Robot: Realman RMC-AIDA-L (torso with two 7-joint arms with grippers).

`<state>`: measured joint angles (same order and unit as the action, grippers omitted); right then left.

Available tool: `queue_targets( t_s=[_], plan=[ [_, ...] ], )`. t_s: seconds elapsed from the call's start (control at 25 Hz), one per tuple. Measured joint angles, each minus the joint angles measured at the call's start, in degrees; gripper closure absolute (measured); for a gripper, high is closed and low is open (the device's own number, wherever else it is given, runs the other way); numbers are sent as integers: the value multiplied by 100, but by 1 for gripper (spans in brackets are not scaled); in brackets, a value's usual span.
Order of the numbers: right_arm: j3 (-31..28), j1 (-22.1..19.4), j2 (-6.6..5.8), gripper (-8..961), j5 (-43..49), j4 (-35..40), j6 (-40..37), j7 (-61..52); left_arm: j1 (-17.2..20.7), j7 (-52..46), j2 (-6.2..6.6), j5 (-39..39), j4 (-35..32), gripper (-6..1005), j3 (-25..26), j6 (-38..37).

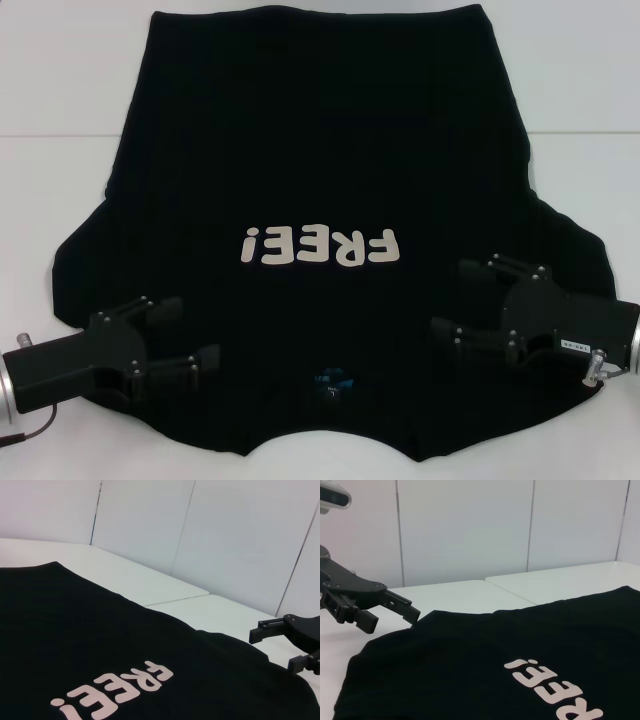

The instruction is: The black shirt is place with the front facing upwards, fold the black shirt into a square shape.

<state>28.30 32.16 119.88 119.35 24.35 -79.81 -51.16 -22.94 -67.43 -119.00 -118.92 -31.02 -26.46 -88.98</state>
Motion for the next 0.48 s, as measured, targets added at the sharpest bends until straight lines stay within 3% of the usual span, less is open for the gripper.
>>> queue_targets(
  t_s=[0.48],
  plan=[
    [0,3,5,59,-4,0,-9,-8,0,-88,0,6,2,50,27,-59]
  ],
)
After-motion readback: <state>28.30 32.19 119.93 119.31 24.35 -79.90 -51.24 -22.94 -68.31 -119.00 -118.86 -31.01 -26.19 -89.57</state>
